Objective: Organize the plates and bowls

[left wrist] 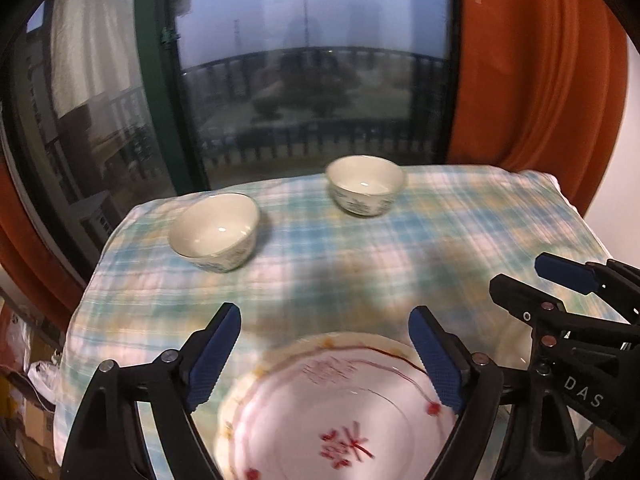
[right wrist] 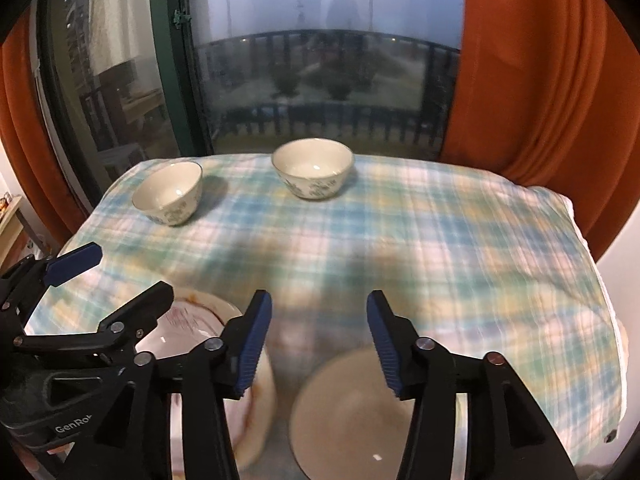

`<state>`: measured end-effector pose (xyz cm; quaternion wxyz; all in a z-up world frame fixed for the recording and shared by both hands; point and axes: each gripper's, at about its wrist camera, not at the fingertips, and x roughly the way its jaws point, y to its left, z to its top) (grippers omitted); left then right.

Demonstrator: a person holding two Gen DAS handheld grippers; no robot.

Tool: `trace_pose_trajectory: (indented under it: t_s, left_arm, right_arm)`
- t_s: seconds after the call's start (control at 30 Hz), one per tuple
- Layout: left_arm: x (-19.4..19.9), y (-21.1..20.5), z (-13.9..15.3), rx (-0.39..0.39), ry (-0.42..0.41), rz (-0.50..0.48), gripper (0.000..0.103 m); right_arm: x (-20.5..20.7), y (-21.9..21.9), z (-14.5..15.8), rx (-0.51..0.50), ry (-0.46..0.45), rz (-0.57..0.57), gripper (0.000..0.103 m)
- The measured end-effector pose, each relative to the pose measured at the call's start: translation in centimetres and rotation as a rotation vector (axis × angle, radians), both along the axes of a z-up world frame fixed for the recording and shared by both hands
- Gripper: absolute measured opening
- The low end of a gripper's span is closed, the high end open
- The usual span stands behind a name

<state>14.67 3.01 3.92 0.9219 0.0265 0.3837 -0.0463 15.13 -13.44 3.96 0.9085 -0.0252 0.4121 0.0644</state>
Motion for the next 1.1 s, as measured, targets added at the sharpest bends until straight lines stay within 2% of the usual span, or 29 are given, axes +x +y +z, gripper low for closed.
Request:
trace_pose_trajectory:
  t_s: [0.13,0.27,0.53,0.73,1.1]
  left_arm:
    - [1.9,2.4,0.3,-0.027,0.014,0.036,0.091]
    - [3.2,3.9,0.8,-0.012,0.005,0.056,0.093]
    - [5.8,7.1,1.1,-0.005,-0.012,0.106,0.094]
    - [8.3,9.3,0.4,0.012,-0.033,0.180,0.094]
    - [12.7,13.9,-1.7,0.009,-0.020,0.273,0.091]
  right_arm:
    - [2.2,2.0,0.7,-0.004,-0.019,0.012,0.065]
    - [4.2,3.2,0.9,0.001,-0.027,0.019,0.072]
    - [8.1,6.0,1.0,0.037,-0.027,0.068,0.073]
    - [11.1,8.7,0.8,0.091,-0.021,0.117,0.073]
    - [16.5,13.8,-1.3,0.093,-0.007,0.171,0.073]
